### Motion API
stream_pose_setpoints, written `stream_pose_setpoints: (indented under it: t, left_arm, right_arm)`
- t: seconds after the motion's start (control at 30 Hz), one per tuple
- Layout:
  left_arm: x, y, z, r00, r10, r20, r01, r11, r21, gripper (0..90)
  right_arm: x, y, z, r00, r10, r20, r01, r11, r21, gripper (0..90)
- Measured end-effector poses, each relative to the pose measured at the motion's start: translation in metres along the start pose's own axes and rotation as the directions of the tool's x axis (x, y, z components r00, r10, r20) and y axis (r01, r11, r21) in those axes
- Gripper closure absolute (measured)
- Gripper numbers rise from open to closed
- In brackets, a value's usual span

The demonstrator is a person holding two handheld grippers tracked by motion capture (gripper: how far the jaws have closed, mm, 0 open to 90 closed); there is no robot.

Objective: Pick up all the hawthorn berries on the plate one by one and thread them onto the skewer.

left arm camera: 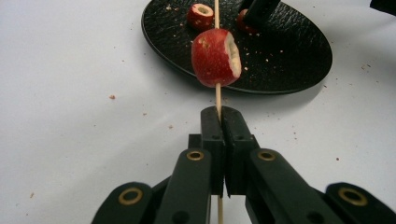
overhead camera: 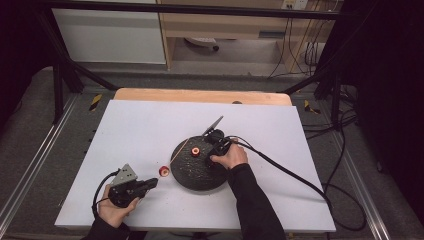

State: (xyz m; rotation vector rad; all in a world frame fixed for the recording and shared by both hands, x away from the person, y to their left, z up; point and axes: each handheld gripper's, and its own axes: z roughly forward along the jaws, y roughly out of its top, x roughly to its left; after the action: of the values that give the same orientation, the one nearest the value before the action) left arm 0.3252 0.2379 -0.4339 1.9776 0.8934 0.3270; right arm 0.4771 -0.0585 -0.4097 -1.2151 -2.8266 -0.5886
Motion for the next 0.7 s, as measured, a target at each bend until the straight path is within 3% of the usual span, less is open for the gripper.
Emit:
stream_pose_setpoints:
  t: [0.4, 0.7]
  left_arm:
    - [-0.001, 0.0, 0.0, 1.0, 0.003, -0.001, -0.003, 1.0, 0.001, 88.0]
    - [-0.001, 0.0, 0.001, 1.0, 0.004, -0.002, -0.004, 1.0, 0.001, 88.1]
  right_arm:
    - [0.0, 0.0, -0.001, 0.9999, 0.016, -0.001, -0.016, 1.0, 0.002, 62.7]
    - [0.001, 0.0, -0.013, 0.9998, 0.017, -0.008, -0.017, 0.999, -0.027, 62.9]
